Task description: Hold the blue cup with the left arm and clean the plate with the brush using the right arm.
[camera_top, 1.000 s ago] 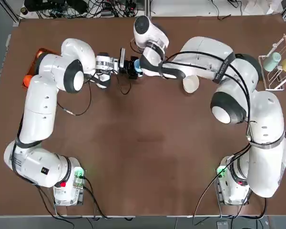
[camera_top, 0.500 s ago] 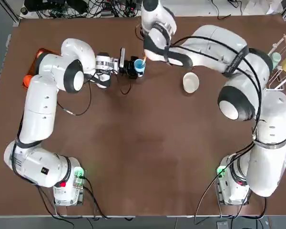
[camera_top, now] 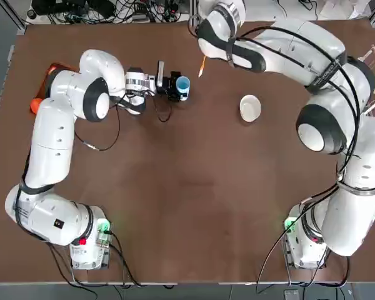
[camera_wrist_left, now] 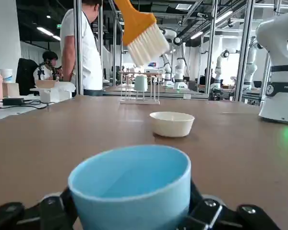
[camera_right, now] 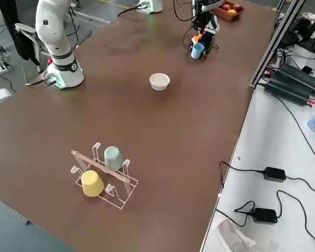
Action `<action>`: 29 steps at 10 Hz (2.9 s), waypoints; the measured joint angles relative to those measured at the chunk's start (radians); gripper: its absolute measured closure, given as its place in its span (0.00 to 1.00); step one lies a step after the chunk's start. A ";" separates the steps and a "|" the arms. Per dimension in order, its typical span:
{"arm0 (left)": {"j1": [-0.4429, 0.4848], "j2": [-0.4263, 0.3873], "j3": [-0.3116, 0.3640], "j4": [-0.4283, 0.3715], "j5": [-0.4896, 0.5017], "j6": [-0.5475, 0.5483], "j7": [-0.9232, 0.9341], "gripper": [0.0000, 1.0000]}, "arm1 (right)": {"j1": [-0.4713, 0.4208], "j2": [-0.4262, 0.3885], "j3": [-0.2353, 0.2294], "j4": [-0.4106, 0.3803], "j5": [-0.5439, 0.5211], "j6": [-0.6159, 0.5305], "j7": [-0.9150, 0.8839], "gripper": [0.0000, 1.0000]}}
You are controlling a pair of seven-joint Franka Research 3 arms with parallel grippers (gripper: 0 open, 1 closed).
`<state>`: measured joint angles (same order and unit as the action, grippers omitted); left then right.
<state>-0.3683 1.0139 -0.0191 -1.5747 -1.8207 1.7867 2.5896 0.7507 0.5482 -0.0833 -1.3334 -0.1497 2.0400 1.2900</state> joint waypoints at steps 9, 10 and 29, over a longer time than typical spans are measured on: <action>0.004 -0.047 0.000 -0.027 -0.002 -0.001 0.000 0.00 | -0.143 -0.098 0.000 -0.085 0.080 -0.068 -0.226 0.95; 0.004 -0.057 0.000 -0.033 -0.002 -0.002 0.000 0.00 | -0.167 -0.119 -0.001 -0.118 0.095 -0.066 -0.261 0.95; 0.161 -0.495 0.204 -0.125 0.613 -0.150 -0.780 0.00 | -0.352 -0.509 0.003 -0.852 0.230 0.521 -0.522 0.95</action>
<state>-0.2076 0.5194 0.1846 -1.6993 -1.2080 1.6371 1.8097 0.3989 0.0394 -0.0800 -2.1858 0.0799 2.5608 0.7684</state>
